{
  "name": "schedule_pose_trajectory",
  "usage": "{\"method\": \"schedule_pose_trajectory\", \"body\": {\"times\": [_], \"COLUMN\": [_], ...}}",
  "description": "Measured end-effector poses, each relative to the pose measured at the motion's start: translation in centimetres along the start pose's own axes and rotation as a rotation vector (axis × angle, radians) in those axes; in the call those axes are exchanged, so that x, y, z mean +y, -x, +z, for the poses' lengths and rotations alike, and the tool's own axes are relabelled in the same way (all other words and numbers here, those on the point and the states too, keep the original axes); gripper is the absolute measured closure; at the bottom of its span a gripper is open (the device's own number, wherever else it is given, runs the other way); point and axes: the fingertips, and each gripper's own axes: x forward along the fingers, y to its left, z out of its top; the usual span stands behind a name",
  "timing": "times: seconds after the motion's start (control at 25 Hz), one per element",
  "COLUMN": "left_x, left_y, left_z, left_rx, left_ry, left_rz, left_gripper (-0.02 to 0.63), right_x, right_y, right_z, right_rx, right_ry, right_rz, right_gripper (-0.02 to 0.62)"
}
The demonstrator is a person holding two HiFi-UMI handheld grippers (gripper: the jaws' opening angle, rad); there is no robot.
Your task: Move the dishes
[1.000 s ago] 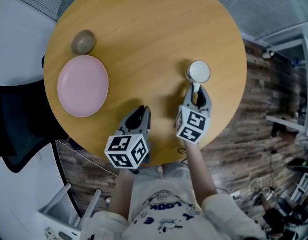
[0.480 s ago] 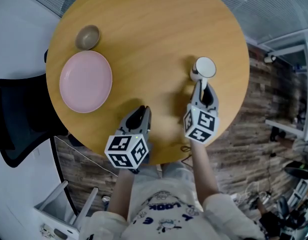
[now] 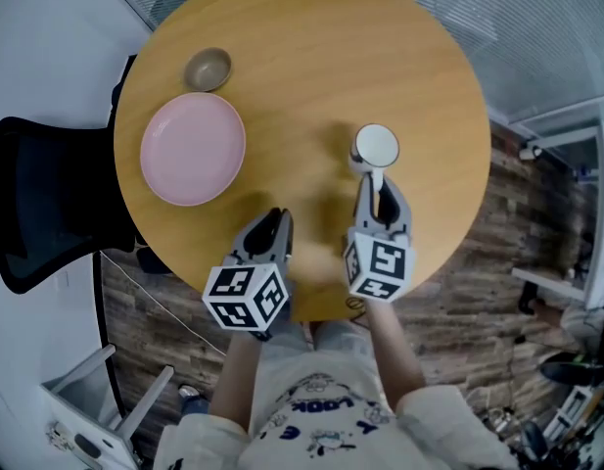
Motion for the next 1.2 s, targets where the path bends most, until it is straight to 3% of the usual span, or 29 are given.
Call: {"method": "schedule_pose_trajectory", "body": {"times": [0.28,0.76,1.0,1.2], "left_x": [2.9,8.2,10.4,10.7], "left_y": [4.3,10.8,12.3,12.6], "left_z": [0.1,-1.6,-2.9,-3.7], "left_rx": [-0.082,-0.177,-0.183,-0.183], "left_ry": [0.052,0.147,0.184,0.203], "left_rz": [0.094,0.222,0.255,0.257], "left_gripper": [0.551,0.551,0.551,0.551], "right_x": [8.4,18.9,21.9,22.5], "right_y": [1.0,3.3,3.6,3.6], "right_z": [0.1,-2.8,-4.8,-6.1], "right_rx": [0.004,0.04,0.064,0.071], "right_ry": [0.071,0.142,0.143,0.14], "right_rz": [0.205,0.409,0.44,0.418], "right_gripper": [0.541,0.541,0.541,0.541]}}
